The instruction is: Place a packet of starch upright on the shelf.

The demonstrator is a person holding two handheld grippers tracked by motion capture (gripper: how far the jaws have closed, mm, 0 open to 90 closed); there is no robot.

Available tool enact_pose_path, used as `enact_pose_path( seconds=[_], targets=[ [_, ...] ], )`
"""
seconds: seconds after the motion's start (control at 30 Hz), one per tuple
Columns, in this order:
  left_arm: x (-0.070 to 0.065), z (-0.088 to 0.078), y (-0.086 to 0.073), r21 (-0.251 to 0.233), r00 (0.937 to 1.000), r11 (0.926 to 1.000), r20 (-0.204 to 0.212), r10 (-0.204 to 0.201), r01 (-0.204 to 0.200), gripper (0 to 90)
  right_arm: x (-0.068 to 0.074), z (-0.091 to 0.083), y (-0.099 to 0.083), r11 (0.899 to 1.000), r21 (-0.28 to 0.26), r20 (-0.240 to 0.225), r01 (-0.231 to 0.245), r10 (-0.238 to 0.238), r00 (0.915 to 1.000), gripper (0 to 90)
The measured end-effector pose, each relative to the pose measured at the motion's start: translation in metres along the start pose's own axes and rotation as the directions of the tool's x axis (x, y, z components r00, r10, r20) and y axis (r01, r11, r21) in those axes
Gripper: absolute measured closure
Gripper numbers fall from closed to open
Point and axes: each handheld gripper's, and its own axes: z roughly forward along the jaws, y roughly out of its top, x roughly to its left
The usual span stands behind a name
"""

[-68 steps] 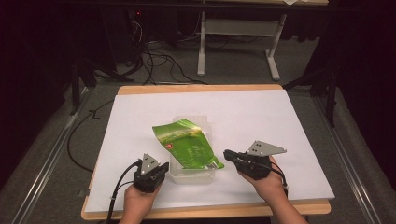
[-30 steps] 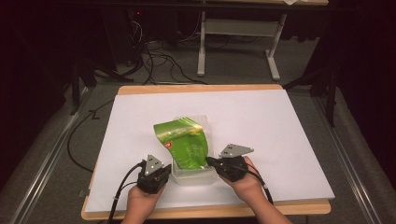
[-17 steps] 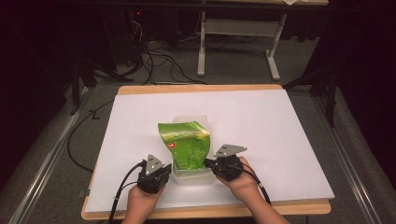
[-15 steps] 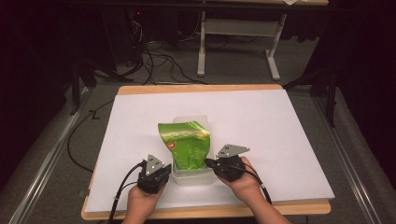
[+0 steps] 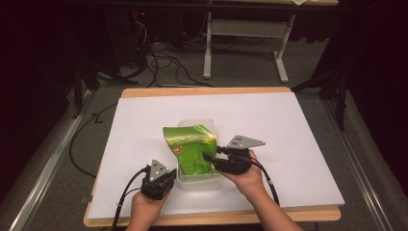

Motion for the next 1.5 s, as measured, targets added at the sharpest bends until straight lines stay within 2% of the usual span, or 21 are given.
enact_pose_path(
  seconds=[0.07,0.17,0.23,0.3,0.43,0.57,0.63,0.73,0.83,0.9,1.0,1.07,1.13,1.2,1.3,1.4,1.5],
  targets=[
    [0.000,0.000,0.000,0.002,1.0000,1.0000,0.002,-0.001,0.001,89.9,-0.001,0.000,-0.003,1.000,0.007,-0.005,0.008,-0.008,1.0000,76.6],
    [0.000,0.000,0.000,0.002,1.0000,1.0000,0.001,-0.002,0.002,90.0,-0.003,-0.003,-0.010,1.000,0.028,0.004,0.005,-0.006,1.0000,81.8],
    [0.000,0.000,0.001,0.002,1.0000,1.0000,0.001,-0.002,0.002,90.0,-0.004,-0.004,-0.019,0.998,0.054,0.033,0.018,-0.019,0.9993,82.3],
    [0.000,-0.001,0.001,0.000,1.0000,1.0000,0.002,-0.004,0.004,90.0,-0.007,-0.005,-0.026,0.998,0.065,0.022,0.007,-0.008,0.9997,82.3],
    [0.000,-0.001,0.001,-0.001,1.0000,1.0000,0.005,-0.003,0.003,90.0,-0.005,-0.005,-0.024,0.997,0.073,0.037,0.026,-0.029,0.9989,80.9],
    [0.001,-0.003,0.002,-0.012,1.0000,0.9999,0.006,0.003,-0.003,90.0,-0.007,-0.008,-0.023,0.998,0.056,0.033,0.004,-0.006,0.9994,62.9],
    [0.003,-0.004,0.003,-0.016,1.0000,0.9999,0.006,-0.002,0.002,88.2,-0.007,-0.011,-0.021,0.999,0.040,0.018,0.019,-0.020,0.9997,51.4],
    [0.008,-0.007,0.005,-0.032,0.9997,0.9992,-0.001,-0.023,0.023,83.5,-0.005,-0.015,-0.020,0.999,0.016,0.028,0.040,-0.041,0.9988,38.5],
    [0.017,-0.014,0.008,-0.065,0.9991,0.9972,-0.020,-0.038,0.036,71.7,-0.007,-0.025,-0.019,0.999,-0.007,0.057,0.034,-0.033,0.9978,27.0],
    [0.026,-0.019,0.009,-0.070,0.9988,0.9967,-0.025,-0.041,0.039,61.1,-0.012,-0.034,-0.018,1.000,-0.018,0.082,0.025,-0.023,0.9964,24.7],
    [0.039,-0.027,0.008,-0.067,0.9976,0.9972,-0.059,-0.037,0.033,49.8,-0.022,-0.048,-0.017,0.999,-0.026,0.133,0.033,-0.029,0.9907,22.1],
    [0.051,-0.034,0.007,-0.075,0.9950,0.9958,-0.081,-0.058,0.052,44.7,-0.027,-0.057,-0.017,0.999,-0.040,0.166,0.029,-0.022,0.9858,20.8],
    [0.060,-0.039,0.006,-0.077,0.9926,0.9948,-0.096,-0.075,0.068,41.4,-0.036,-0.068,-0.019,0.998,-0.053,0.213,0.016,-0.004,0.9770,21.2],
    [0.071,-0.044,0.003,-0.064,0.9886,0.9943,-0.119,-0.092,0.085,36.4,-0.044,-0.076,-0.022,0.999,-0.043,0.254,0.015,-0.003,0.9672,22.1],
    [0.082,-0.052,-0.001,-0.066,0.9849,0.9917,-0.127,-0.118,0.110,35.5,-0.057,-0.087,-0.031,0.999,-0.033,0.287,-0.011,0.020,0.9577,22.5],
    [0.087,-0.053,-0.002,-0.069,0.9806,0.9887,-0.135,-0.142,0.133,35.3,-0.065,-0.096,-0.037,0.998,-0.048,0.312,-0.036,0.049,0.9487,23.1],
    [0.081,-0.048,0.000,-0.065,0.9823,0.9910,-0.140,-0.125,0.116,35.1,-0.066,-0.096,-0.038,0.997,-0.069,0.313,-0.035,0.055,0.9483,23.1]
  ],
)
